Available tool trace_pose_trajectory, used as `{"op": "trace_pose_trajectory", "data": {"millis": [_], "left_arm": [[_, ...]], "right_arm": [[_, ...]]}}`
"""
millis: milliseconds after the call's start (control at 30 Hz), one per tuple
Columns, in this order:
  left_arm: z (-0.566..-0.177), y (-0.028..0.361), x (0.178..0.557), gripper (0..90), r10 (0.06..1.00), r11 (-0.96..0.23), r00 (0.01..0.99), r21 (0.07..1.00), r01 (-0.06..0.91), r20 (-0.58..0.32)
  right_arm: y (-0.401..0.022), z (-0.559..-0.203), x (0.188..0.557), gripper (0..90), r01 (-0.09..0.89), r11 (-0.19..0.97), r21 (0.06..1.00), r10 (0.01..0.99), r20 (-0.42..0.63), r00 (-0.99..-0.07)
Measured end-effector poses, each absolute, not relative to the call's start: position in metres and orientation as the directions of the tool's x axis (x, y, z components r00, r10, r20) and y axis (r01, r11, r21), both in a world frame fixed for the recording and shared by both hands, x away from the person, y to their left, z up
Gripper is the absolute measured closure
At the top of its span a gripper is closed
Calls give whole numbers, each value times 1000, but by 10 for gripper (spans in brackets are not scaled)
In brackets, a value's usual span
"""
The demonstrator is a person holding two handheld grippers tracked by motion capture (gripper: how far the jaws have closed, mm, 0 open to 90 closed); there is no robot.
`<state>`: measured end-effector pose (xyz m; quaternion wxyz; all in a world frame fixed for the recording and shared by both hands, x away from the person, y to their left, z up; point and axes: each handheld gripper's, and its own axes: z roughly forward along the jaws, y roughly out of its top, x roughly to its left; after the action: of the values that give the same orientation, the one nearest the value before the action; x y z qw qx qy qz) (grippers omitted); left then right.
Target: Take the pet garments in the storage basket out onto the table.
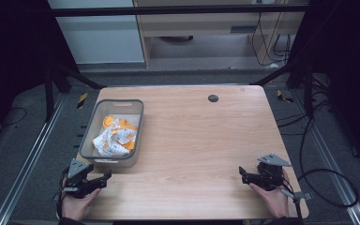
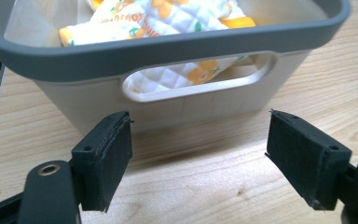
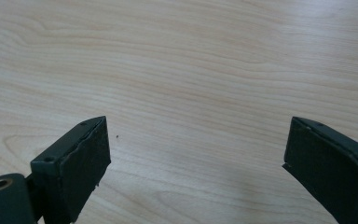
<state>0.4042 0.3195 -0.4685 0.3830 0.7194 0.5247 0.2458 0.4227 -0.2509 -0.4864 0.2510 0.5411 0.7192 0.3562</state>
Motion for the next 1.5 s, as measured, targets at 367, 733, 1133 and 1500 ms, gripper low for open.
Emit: {"op": "trace_pose_trajectory", "data": {"millis": [367,733,1133,1500], "left_arm": [[-457,318,400,227,939,-137,337,828,544,-66],[-444,317,395,224,931,-95,349,846,524,-112],[-431,315,397,220,930,-100,355,861,499,-98],[-417,313,398,218,928,-94,360,875,474,-96]], "right_arm": [[-247,-486,419,80,567,170,806,950,20,-313],[-251,-487,419,81,565,158,810,954,22,-299],[-250,-487,417,82,539,159,827,955,10,-297],[-249,-486,416,83,530,159,833,956,3,-292]]}}
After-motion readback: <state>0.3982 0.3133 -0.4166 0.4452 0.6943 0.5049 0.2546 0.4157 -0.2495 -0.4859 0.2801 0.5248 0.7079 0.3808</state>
